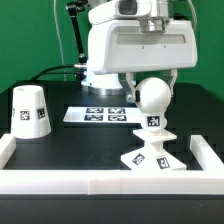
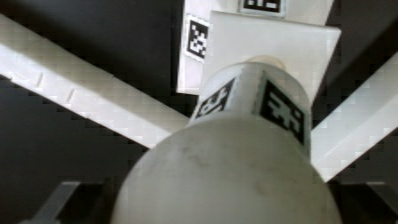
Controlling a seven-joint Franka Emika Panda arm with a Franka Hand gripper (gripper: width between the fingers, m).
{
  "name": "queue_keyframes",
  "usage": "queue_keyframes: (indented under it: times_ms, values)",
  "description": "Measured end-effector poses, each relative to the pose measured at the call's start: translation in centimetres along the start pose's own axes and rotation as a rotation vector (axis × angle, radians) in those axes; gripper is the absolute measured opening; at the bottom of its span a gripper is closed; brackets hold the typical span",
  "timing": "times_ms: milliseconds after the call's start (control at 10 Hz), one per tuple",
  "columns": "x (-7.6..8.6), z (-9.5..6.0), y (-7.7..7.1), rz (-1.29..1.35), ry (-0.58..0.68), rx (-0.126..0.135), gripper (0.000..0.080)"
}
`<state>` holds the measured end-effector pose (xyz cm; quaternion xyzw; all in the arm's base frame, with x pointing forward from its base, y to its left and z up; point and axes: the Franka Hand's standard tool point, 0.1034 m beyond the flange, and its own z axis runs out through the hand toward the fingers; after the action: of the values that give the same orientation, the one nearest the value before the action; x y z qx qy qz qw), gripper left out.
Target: Assemble lamp
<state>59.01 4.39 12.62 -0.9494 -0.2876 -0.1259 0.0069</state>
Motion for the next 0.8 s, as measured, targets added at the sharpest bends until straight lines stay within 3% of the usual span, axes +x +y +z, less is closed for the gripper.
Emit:
queue_keyframes:
  times_ms: [300, 600, 800]
  values:
    - [-0.04, -0.01, 0.08, 0.002, 0.0, -0.001, 0.0577]
    - [0.03, 0.01, -0.14, 0.089, 0.035, -0.03, 0.0577]
    - [0.31, 0.05, -0.57, 0.171, 0.045, -0.032, 0.0577]
